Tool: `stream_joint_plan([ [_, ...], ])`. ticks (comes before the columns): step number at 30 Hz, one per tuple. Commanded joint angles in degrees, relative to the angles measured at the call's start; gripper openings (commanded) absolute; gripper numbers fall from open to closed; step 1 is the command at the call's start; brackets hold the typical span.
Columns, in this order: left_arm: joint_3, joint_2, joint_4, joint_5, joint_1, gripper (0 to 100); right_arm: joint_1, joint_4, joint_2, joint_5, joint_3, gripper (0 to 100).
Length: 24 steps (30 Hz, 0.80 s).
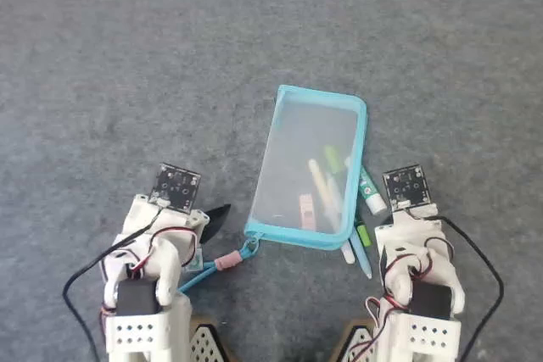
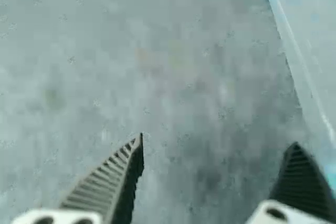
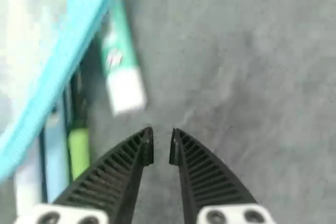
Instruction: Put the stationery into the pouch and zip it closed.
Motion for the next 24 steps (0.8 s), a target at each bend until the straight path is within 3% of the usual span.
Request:
stream_joint_plan([
  [1,-0.3,-1.2,-0.2,-4.5,-8.7,39,-9.6,6.8,-0.1,2.1,-13.6,6.5],
  [13,-0.3,-1.2,-3.3,-4.4,-12.0,39,-14.6,1.1,28.9,1.3,-24.4,6.6],
  [16,-0.3,-1.2,-5.0,-3.4,-15.6,39,-21.8,3.4,39.6,1.1,-32.5,6.6],
  [21,-1.9,-1.2,-8.4,5.4,-24.9,39,-38.9,4.9,55.2,-4.6,-43.8,6.6],
  [24,-2.3,-1.1,-8.4,5.4,-26.8,39,-48.0,4.8,62.6,-6.8,-48.7,6.6],
])
